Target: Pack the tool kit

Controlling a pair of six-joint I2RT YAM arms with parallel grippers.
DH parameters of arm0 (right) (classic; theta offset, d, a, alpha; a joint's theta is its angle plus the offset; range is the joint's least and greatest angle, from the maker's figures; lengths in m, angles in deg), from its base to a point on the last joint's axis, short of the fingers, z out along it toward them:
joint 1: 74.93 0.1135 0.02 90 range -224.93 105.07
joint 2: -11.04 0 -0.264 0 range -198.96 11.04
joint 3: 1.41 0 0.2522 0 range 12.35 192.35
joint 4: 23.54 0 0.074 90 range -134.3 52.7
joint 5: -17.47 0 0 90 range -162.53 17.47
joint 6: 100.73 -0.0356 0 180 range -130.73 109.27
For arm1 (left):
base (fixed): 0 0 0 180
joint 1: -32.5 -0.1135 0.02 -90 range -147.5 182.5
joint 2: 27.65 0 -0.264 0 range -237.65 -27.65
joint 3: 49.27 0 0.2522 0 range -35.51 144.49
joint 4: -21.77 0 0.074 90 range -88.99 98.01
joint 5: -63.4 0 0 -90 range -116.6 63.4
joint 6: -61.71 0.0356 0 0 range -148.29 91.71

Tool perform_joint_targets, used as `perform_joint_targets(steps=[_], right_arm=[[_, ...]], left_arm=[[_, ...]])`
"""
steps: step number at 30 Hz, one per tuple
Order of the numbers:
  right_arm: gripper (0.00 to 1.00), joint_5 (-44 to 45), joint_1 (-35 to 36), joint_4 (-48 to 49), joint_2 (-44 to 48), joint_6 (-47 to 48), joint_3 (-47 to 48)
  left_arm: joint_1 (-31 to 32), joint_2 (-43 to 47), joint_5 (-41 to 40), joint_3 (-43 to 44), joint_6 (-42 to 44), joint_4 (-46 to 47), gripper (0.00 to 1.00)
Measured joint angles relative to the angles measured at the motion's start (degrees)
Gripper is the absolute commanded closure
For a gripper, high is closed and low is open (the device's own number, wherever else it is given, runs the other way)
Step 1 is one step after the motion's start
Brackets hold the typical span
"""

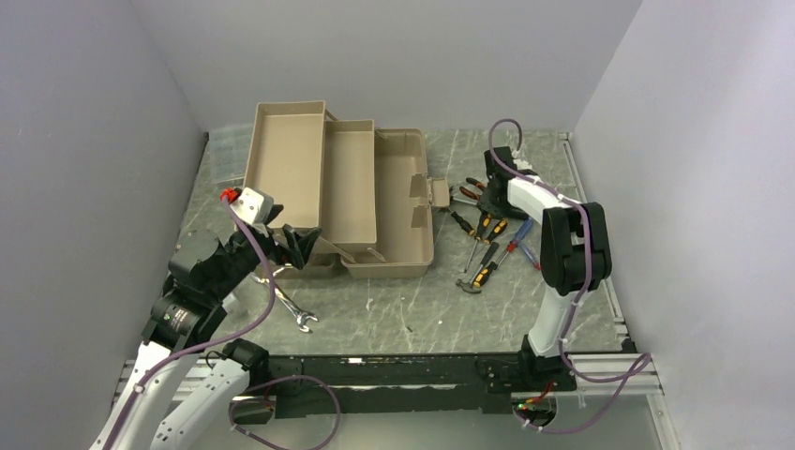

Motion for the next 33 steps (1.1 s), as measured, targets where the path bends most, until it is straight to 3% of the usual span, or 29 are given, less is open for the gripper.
perform_joint_targets(steps=[9, 14, 33], right_arm=[[1.00, -2.97, 0.00, -0.13, 11.28, 2.84, -0.04], [1.00, -4.94, 0.00, -0.11, 16.41, 5.20, 0.42], [1.00, -17.88, 0.07, -4.76, 21.20, 12.76, 13.00]], left_arm=[[0.00, 0.00, -0.15, 0.00, 0.42, 0.00, 0.01], [0.00, 0.00, -0.15, 0.00, 0.44, 0.00, 0.01], [0.00, -0.02, -0.15, -0.02, 0.44, 0.02, 0.01]])
